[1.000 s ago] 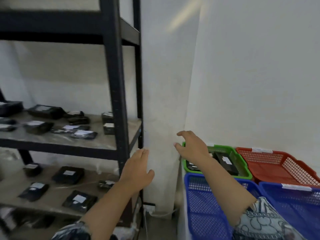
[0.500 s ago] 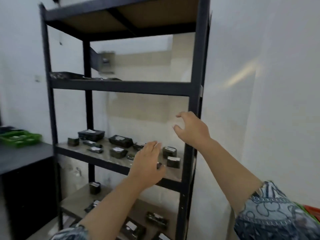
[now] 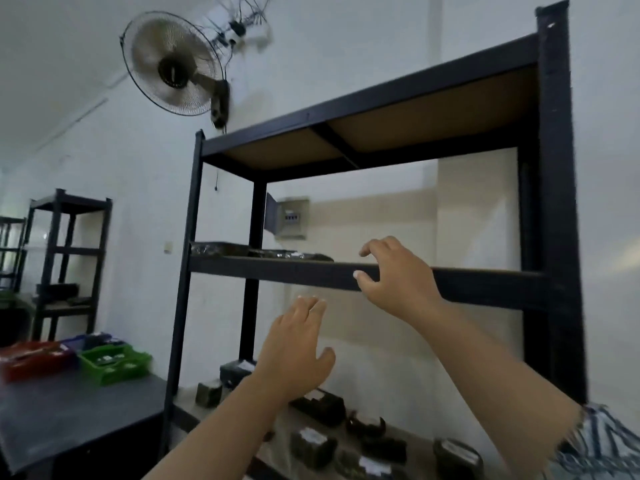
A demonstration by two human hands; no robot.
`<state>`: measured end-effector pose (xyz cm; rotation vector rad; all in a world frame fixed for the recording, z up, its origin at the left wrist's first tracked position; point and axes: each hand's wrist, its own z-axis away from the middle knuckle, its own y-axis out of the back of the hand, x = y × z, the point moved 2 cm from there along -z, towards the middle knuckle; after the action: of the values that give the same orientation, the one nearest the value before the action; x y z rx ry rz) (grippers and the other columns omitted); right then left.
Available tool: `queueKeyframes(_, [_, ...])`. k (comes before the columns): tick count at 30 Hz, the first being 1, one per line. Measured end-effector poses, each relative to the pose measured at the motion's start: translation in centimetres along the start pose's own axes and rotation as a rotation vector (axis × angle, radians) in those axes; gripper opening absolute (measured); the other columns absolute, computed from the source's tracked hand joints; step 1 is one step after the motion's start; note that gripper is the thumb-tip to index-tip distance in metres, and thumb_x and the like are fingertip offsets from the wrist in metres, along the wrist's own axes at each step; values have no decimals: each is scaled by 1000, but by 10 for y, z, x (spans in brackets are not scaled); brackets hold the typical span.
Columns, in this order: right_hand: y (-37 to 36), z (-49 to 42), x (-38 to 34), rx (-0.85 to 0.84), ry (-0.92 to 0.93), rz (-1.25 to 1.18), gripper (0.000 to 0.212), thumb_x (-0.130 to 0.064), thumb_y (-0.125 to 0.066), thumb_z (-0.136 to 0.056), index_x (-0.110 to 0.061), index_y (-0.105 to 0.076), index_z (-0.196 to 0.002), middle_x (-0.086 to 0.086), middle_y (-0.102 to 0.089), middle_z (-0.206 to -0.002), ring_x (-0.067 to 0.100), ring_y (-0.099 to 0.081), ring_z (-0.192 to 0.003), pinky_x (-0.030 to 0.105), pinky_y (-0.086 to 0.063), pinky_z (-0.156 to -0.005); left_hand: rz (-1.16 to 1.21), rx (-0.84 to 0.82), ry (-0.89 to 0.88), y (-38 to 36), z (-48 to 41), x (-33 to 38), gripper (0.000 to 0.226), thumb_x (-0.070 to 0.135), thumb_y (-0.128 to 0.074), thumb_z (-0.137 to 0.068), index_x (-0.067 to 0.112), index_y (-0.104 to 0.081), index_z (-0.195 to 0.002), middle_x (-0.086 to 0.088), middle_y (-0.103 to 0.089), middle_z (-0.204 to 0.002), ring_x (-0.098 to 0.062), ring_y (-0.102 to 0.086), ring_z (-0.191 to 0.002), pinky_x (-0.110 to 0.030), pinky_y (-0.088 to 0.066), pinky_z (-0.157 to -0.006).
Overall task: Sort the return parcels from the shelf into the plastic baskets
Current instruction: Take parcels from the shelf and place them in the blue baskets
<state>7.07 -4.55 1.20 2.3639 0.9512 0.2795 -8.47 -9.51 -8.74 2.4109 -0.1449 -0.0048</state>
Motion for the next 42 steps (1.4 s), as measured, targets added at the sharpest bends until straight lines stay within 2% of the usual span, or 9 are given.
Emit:
queueKeyframes(7, [-55,-87,2,-17,-40,61,36,-40,-52,-91,-26,-48,-123,-3,-46,-130,19,-53,-103,29,-40,-76,-1,37,70,-27,-68,-90,70,41,-44,-92,16,-13,-149,1,-11,-157,-16,-2,-145,-32,-13,-117])
queueKeyframes(12, [-90,-127,-8,-72,-85,114,39,-42,-52,-90,-26,-47,-125,-2,-44,-132,18,-51,-108,30,-37,-76,22,117,59,-36,-105,-147,68,39,-47,-91,11,-22,-147,-4,-22,-154,-19,-13,-143,-36,-18,-116])
queueKeyframes(15, [-104,-147,-17,-110,-127,145,42,-44,-52,-91,-25,-45,-128,-1,-43,-131,16,-49,-99,31,-37,-75,81,158,33,-39,-124,-177,63,39,-47,-92,10,-27,-145,-5,-26,-151,-20,-19,-141,-34,-17,-115])
queueKeyframes(24, [-149,-204,-22,-350,-399,49,66,-59,-58,-83,-27,-36,-137,1,-38,-141,21,-46,-122,35,-40,-92,241,98,-54,-54,-171,-248,90,62,-5,-74,12,-33,-143,-1,-34,-147,-17,-21,-139,-32,-9,-116])
queueKeyframes(28, [-170,-198,-18,-514,-520,-40,81,-69,-58,-77,-30,-32,-143,1,-35,-146,22,-37,-133,37,-33,-107,289,92,-100,-62,-171,-257,83,61,-10,-76,15,-41,-138,1,-45,-138,-17,-31,-134,-33,-16,-116])
queueKeyframes(31, [-176,-193,-15,-603,-526,-13,61,-65,-53,-84,-24,-52,-129,1,-51,-134,20,-48,-121,34,-37,-100,325,123,-127,-65,-170,-262,72,56,-21,-82,13,-49,-131,-1,-54,-126,-19,-44,-123,-37,-28,-112])
queueKeyframes(34, [-173,-192,-15,-559,-534,-32,50,-60,-56,-85,-16,-64,-107,3,-61,-110,20,-56,-103,31,-43,-86,326,172,-147,-65,-167,-264,60,48,-32,-84,11,-55,-125,-1,-60,-115,-22,-53,-112,-44,-43,-101])
queueKeyframes(37, [-173,-189,-14,-497,-553,-15,47,-57,-60,-84,-13,-66,-98,2,-61,-94,19,-56,-91,29,-40,-75,332,197,-160,-66,-166,-264,54,44,-38,-84,10,-56,-122,-1,-61,-108,-22,-55,-106,-45,-47,-95])
queueKeyframes(42, [-166,-179,-19,-327,-556,33,47,-56,-67,-78,-15,-68,-100,3,-65,-96,17,-59,-89,32,-48,-78,284,174,-161,-78,-167,-265,63,49,-32,-84,9,-51,-129,-6,-56,-125,-27,-46,-124,-42,-26,-111])
